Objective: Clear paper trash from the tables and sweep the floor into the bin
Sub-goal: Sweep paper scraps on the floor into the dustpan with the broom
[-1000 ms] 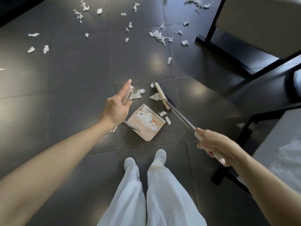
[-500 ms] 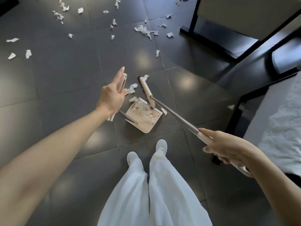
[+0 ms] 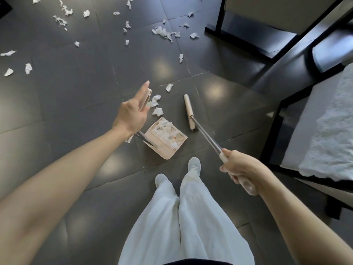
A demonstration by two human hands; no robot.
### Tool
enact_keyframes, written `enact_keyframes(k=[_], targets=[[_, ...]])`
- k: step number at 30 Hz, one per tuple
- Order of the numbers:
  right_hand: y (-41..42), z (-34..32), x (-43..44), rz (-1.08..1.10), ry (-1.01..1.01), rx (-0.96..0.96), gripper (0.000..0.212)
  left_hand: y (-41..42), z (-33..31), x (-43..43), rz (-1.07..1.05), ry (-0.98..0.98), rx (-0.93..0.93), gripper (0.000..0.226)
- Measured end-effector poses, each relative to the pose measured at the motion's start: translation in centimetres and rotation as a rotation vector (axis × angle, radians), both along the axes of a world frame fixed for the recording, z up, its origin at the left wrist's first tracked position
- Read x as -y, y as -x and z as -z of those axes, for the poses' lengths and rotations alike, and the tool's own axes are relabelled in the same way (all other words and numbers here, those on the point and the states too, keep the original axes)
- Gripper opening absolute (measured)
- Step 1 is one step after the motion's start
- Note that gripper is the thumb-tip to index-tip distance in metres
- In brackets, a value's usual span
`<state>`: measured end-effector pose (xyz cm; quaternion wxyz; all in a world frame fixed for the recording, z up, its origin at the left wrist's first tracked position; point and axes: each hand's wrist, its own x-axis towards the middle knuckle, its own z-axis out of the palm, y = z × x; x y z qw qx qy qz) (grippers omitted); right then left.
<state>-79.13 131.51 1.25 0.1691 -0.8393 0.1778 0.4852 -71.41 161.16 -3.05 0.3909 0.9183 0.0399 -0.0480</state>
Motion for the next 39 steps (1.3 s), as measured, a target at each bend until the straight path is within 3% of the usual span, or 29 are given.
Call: enact_keyframes(k=[4,12,16,23,27,33,36,39], targets=[[1.3,-0.3,-1.3,0.07,-0.141,-0.083,0.049,0.1,-0.3,-0.4,-0.002,-0.02,0.004,0.07],[0.3,-3.6,-2.2,0.076,-0.205,0.015,0.044,3.0,-0.4,-3.5,-0.107,-0.034,0.003,0.07],[-3.8,-4.5,-2.7,0.041,-0.204,0.053,0.061,4.2,-0.1,-5.8,-0.197,0.0,-0.016,0.071],[-15.7,-1.4,-5.8,-0.323,-0.03,0.181,0.023,3.8,0.3,-8.7,-0.415,-0.127,0.032,0.072],[-21.0,1.9,-7.3,-0.446,0.088,0.236,0.033,2.0,0.6,-8.9,-0.473,-0.118,0.048,0.072],[-22.4,3.2,-8.1,-0.608,0.045,0.109,0.054,-3.0,0.6,-8.3,-0.515,-0.075,0.085,0.074],[-22.6,1.8,-7.7,-0.703,-0.013,-0.035,0.038,-5.4,0.4,-7.7,-0.522,-0.072,0.085,0.073],[-23.7,-0.1,-6.3,-0.636,-0.103,-0.113,0.037,-8.0,0.2,-6.9,-0.501,-0.109,0.096,0.071]])
